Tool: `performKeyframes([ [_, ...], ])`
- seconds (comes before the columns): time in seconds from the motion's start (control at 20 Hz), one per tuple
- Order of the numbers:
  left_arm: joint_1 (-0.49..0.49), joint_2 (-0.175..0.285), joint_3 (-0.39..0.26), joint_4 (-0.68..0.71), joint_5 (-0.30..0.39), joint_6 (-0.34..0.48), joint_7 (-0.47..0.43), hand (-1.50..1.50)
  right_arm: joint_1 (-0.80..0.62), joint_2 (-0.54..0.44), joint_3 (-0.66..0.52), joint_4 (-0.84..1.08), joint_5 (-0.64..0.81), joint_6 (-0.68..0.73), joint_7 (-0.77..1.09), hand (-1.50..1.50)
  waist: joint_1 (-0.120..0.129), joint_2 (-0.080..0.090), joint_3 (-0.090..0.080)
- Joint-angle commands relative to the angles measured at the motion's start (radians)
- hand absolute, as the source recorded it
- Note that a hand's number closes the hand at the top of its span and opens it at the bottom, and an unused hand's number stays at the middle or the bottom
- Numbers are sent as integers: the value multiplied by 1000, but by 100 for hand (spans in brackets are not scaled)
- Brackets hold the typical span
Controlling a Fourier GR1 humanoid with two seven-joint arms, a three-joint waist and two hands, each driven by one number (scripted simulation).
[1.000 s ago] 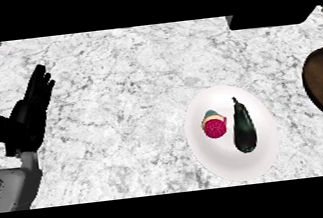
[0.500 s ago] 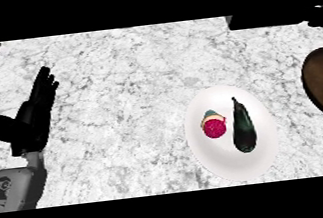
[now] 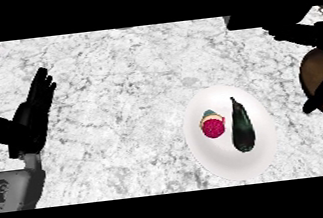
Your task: Pick the eggplant from the plate and place it in the pan
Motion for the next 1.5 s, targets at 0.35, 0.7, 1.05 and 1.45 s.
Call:
performKeyframes([
  [0.35, -25, -24, 40, 47, -35, -50, -20, 0, 30, 85, -7, -52, 88, -11, 152, -150, 0, 2, 0],
  [0.7, -99, -19, 72, 67, -30, -62, 34, 0, 22, 126, 49, 31, 195, 10, 118, -150, 3, 3, 1],
  [1.05, -35, -33, 75, 4, -71, -49, 14, 0, 68, 127, 77, 133, 302, 65, -78, -150, 5, 3, 1],
  [1.45, -68, -82, 68, -11, -99, -36, 66, 0, 58, 230, 110, 70, 381, 59, 17, -150, 0, 2, 1],
])
